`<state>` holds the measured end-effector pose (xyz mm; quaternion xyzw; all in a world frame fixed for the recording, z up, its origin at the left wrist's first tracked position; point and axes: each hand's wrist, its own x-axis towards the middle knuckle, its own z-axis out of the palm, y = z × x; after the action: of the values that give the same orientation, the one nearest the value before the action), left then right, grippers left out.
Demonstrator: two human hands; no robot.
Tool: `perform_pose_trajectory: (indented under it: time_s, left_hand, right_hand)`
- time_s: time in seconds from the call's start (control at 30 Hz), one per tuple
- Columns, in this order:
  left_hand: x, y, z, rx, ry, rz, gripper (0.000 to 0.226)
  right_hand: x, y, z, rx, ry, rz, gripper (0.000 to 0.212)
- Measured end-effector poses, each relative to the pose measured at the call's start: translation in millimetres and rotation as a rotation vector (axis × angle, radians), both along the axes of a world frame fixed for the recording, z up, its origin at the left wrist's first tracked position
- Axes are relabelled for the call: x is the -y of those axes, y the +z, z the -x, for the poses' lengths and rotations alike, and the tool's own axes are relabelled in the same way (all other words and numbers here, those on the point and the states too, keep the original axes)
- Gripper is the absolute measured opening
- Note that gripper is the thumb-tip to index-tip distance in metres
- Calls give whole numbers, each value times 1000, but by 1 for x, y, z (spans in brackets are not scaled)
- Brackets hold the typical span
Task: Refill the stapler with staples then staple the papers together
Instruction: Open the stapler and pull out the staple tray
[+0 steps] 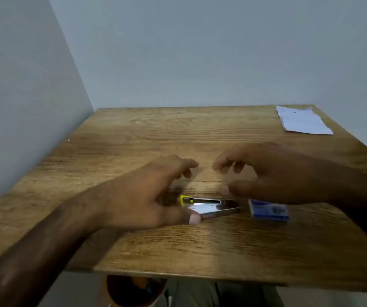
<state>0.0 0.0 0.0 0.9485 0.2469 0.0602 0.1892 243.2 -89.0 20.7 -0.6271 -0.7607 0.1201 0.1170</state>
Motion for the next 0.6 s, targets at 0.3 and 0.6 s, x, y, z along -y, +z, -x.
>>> perform_pose_trajectory:
  time_s: [0.3,0.6]
  left_hand:
    - [-11,-26,-4,143,-59,-78,36]
    - [-35,-16,-14,384,-68,252,44]
  right_hand:
    - [-10,-22,12,-95,90,183,54]
    - [-45,-34,1,-771,2,343,27]
